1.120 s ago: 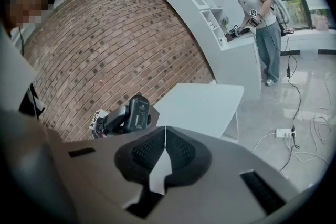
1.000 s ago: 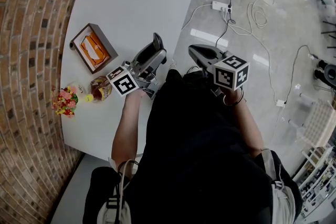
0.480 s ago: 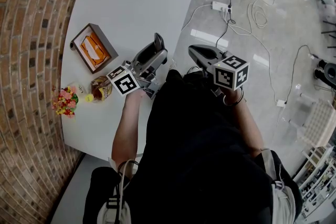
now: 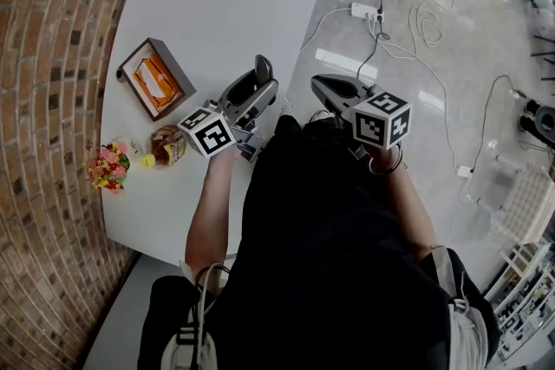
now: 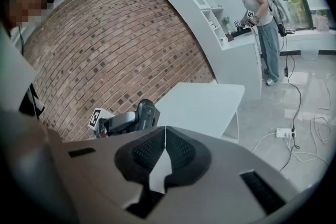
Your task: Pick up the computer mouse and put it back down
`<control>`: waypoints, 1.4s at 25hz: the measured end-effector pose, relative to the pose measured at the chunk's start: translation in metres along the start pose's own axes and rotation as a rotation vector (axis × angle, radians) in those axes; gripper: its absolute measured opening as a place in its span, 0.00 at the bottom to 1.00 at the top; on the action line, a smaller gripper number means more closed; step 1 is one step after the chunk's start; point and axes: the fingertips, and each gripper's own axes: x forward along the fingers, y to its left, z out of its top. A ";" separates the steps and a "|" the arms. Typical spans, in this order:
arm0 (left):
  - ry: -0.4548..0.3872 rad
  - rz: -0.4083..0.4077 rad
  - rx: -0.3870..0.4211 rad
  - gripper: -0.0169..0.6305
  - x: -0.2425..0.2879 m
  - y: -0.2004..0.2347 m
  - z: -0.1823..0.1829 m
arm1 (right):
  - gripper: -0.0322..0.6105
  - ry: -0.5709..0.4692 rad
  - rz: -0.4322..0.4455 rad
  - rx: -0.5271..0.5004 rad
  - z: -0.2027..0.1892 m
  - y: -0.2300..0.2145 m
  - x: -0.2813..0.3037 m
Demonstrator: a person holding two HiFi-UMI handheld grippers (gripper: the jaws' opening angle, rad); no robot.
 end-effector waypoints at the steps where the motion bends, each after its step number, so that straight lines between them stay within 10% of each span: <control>1: 0.007 0.014 0.006 0.49 0.000 0.003 -0.001 | 0.08 0.000 -0.001 0.000 0.000 0.000 0.000; 35: 0.368 0.580 0.281 0.49 -0.002 0.141 -0.027 | 0.08 0.006 -0.017 0.010 -0.003 -0.004 0.000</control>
